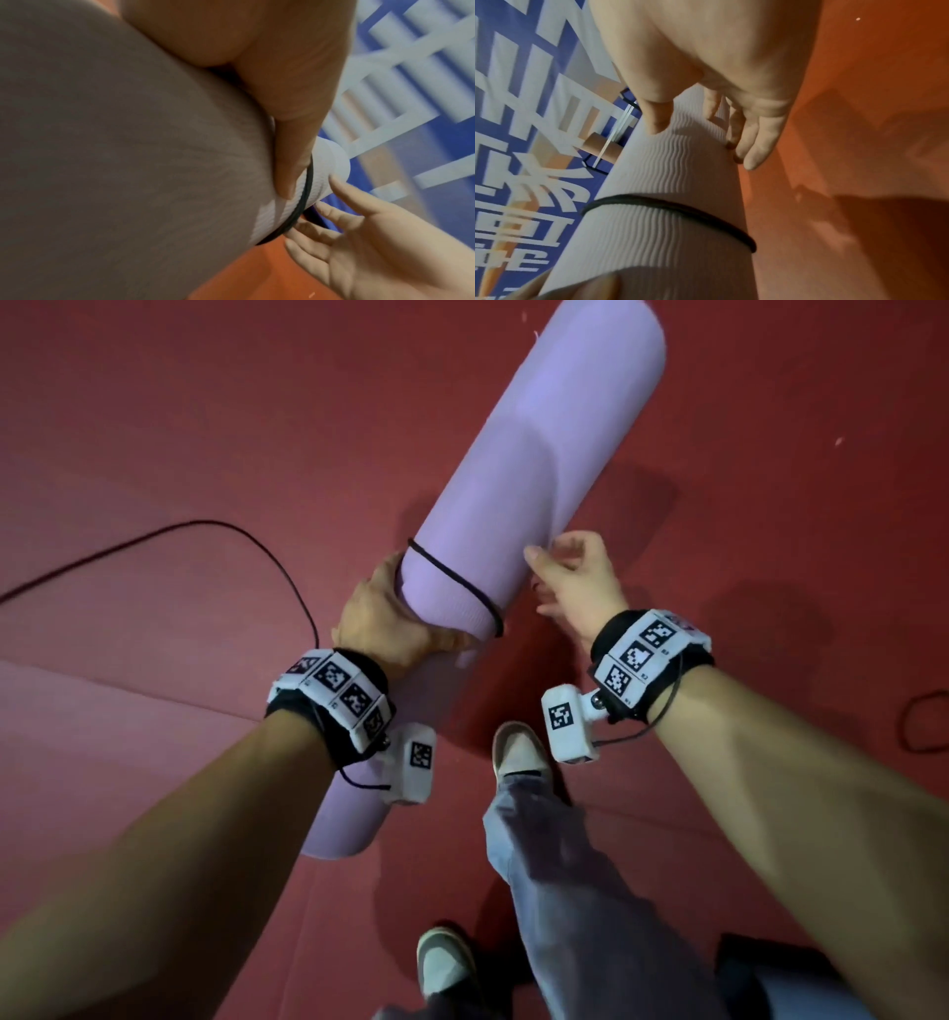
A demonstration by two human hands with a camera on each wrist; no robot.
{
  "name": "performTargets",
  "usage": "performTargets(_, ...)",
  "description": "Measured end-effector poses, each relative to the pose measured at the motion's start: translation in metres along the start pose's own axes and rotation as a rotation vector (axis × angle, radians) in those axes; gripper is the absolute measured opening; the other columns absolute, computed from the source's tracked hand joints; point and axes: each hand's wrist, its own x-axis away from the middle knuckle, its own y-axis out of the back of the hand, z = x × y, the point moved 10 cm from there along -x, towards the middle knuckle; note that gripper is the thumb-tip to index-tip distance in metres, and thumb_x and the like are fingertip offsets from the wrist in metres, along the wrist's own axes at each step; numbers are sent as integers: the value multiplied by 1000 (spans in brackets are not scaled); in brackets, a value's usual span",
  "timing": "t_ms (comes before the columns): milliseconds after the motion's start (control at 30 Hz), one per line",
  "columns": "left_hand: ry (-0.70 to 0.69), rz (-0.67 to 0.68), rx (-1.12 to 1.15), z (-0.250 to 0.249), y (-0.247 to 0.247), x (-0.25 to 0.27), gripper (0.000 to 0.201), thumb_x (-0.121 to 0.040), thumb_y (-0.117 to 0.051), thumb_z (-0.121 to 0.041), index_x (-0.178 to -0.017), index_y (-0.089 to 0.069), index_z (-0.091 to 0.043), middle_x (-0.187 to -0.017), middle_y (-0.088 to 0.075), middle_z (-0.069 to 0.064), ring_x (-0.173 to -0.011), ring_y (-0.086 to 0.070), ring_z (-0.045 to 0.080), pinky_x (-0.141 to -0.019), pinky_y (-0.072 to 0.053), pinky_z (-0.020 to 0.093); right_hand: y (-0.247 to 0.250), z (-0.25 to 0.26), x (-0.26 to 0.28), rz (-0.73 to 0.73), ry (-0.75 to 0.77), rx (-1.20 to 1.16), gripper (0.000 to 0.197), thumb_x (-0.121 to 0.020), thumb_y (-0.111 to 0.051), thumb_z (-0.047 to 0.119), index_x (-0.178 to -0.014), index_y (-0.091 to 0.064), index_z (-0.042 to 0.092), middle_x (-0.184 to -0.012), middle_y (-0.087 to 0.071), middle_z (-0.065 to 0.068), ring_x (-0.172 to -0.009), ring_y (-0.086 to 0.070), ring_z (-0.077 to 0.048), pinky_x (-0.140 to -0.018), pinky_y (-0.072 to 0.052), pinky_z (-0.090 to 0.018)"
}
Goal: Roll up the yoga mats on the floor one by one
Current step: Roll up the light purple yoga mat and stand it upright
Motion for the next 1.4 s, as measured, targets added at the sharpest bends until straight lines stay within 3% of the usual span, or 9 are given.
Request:
performTargets(367,-275,-164,332,-277,287,154,115,-38,-92,-45,-142,-43,-39,-129,-60,-14,-117,-58,14,-102,-49,43,53,398,147,221,7,-401,85,-73,-79,43,-144,-39,23,-122,-66,-1,-102,-67,-23,-83,-56,-43)
performTargets(533,-362,-218,396,-371,391,220,118,-36,-94,-43,-142,-42,-38,-130,-59,-16,-117,-57,10,-103,-48,40,65,545,210,399,113,-497,63,-73,-71,40,-132,-51,26,-96,-75,11,-81,-71,-10,-68,-57,-35)
performTargets(633,-413,-222,439,-411,437,245,112,-36,-97,-38,-135,-45,-46,-124,-63,-15,-113,-61,9,-101,-51,44,76,614,235,449,174,-480,65,-71,-73,39,-131,-52,28,-106,-72,8,-91,-68,-12,-80,-55,-41)
performTargets(733,-447,-214,500,-440,474,255,110,-37,-101,-29,-125,-44,-60,-123,-66,-13,-111,-66,15,-94,-55,49,83,671,250,471,222,-489,64,-74,-75,34,-132,-49,23,-111,-69,-1,-89,-67,-20,-65,-57,-37)
performTargets(900,-542,-178,504,-477,530,247,114,-49,-97,-3,-138,-34,-33,-126,-60,-9,-107,-65,9,-79,-56,22,75,748,249,438,379,-513,85,-63,-89,26,-136,-47,12,-124,-69,-6,-104,-68,-21,-88,-55,-41)
performTargets(1033,-549,-182,407,-478,577,214,114,-41,-101,-12,-137,-44,-30,-126,-63,-2,-112,-65,16,-93,-55,38,44,792,230,467,443,-437,105,-44,-94,24,-137,-45,12,-128,-67,-8,-116,-63,-27,-98,-52,-48)
performTargets(1200,-568,-257,208,-474,654,151,92,-31,-98,-11,-117,-66,-19,-107,-64,8,-95,-69,28,-76,-61,35,-17,847,197,451,475,-340,114,-37,-98,14,-138,-45,6,-124,-67,-15,-112,-65,-35,-74,-59,-40)
performTargets(1300,-605,-200,236,-489,699,112,107,-39,-92,-3,-133,-47,-25,-120,-61,3,-108,-63,23,-87,-57,37,-44,884,189,337,542,-310,98,-45,-89,3,-132,-46,10,-120,-68,-8,-105,-67,-26,-59,-55,-27)
performTargets(1400,-624,-86,309,-512,741,84,119,-58,-86,7,-150,-19,-27,-125,-56,8,-111,-60,26,-85,-56,37,-71,918,177,272,628,-256,95,-47,-90,-8,-129,-50,16,-117,-70,-3,-108,-66,-22,-71,-59,-31)
